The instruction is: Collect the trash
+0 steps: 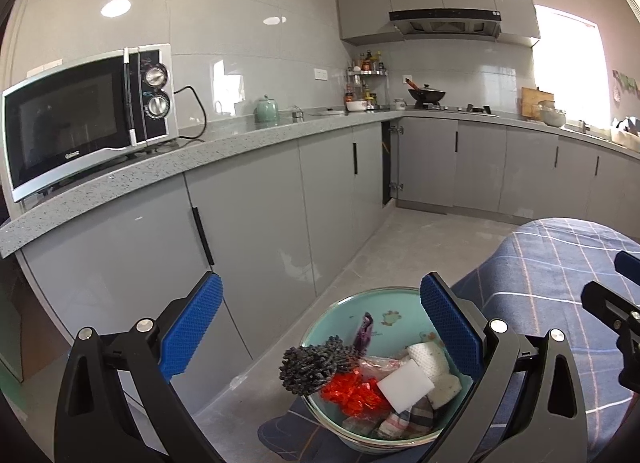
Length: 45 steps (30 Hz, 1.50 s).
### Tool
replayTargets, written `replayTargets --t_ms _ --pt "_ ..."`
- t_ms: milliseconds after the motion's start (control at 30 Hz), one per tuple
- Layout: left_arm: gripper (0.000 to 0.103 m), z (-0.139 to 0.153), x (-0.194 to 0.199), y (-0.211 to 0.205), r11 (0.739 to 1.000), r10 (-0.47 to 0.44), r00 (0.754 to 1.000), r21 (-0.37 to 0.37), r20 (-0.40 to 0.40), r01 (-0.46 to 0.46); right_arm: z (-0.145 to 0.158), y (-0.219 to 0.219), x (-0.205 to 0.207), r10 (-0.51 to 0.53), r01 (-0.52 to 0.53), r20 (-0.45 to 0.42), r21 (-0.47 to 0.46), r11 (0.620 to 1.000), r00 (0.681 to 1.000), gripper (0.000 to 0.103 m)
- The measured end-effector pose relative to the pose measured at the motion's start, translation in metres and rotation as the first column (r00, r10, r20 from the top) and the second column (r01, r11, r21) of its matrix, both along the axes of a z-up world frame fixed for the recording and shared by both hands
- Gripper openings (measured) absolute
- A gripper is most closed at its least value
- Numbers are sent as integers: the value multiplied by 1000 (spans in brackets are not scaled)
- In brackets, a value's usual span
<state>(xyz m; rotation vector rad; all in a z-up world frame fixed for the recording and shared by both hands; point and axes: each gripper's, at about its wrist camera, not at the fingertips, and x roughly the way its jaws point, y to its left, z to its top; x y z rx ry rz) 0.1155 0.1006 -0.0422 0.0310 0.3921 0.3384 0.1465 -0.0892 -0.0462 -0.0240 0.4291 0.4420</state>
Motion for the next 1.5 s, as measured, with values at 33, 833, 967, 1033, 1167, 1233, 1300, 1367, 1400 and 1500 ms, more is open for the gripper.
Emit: replayTargets --t_ms 33,833,967,1033,1167,1233,1300,1367,1400,1500 --pt "98 0 0 0 1000 -1 1000 5 0 1 0 0 0 0 0 0 0 1000 1000 82" --pt "97 3 -2 -1 999 -43 999 -23 14 43 1 -8 0 -13 13 -1 -4 1000 1000 83" --pt "97 3 -3 -1 998 -47 999 -38 18 48 6 -22 4 -59 59 12 -10 998 998 88" --pt "98 4 -3 -4 998 -52 999 -41 15 53 8 -31 7 -80 80 12 -11 997 997 88" --pt "97 6 -2 -11 994 -91 996 -63 2 91 9 -54 14 -127 128 18 -40 991 992 88" --pt "98 9 1 -16 993 -107 994 -56 -3 106 7 -70 22 -177 178 13 -82 981 984 89" --pt "98 15 6 -20 991 -124 992 -52 -9 123 1 -93 35 -244 241 -11 -119 963 970 96" --pt "97 21 9 -20 986 -154 988 -64 -14 152 -8 -124 48 -322 313 -51 -135 940 945 96" --pt "97 22 11 -20 983 -173 985 -66 -22 171 -14 -149 60 -383 368 -89 -146 918 919 96" --pt "97 20 13 -24 978 -208 977 -18 -53 207 -29 -204 79 -509 479 -144 -199 855 849 96"
